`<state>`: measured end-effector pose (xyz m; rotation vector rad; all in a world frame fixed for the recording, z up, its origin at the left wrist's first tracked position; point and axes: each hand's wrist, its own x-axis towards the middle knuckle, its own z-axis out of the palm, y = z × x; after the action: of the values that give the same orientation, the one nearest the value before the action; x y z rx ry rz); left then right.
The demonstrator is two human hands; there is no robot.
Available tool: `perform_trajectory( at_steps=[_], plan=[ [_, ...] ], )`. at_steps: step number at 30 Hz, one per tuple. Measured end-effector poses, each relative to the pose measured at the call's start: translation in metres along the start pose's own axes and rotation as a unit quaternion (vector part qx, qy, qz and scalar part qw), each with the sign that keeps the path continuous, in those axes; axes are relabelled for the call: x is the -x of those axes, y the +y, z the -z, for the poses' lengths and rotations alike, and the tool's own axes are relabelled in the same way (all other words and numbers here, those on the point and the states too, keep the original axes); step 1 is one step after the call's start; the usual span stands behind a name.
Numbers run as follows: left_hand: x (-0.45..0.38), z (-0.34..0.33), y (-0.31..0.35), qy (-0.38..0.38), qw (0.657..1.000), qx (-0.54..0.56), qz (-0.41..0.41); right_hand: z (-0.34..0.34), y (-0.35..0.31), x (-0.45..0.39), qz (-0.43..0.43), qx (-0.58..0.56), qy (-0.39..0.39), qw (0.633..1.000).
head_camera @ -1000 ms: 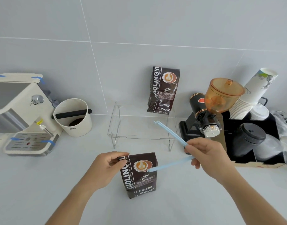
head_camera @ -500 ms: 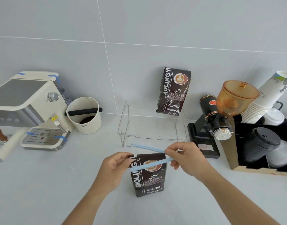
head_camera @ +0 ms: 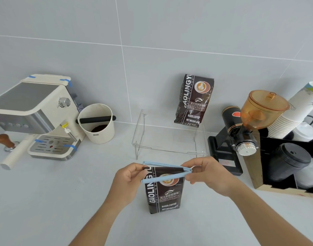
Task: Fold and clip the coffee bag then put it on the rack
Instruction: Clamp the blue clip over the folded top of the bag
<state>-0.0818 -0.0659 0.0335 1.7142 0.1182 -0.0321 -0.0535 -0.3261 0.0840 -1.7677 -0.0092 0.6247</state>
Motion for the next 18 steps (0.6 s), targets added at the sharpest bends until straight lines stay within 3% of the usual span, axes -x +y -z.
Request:
perform_trajectory(
  at_steps=[6, 13, 18],
  plan=[
    [-0.006, 0.014, 0.011, -0.038, 0.998, -0.013, 0.045, -0.006, 0.001, -0.003, 0.019, -0.016, 0.015, 1.000],
    [0.004, 0.007, 0.011, 0.028, 0.981, 0.149, 0.122, -0.011, 0.001, -0.003, 0.020, -0.012, 0.022, 1.000],
    [0.006, 0.006, 0.011, 0.016, 0.967, 0.221, 0.128, -0.012, 0.002, -0.007, 0.021, 0.016, 0.029, 0.999]
  ],
)
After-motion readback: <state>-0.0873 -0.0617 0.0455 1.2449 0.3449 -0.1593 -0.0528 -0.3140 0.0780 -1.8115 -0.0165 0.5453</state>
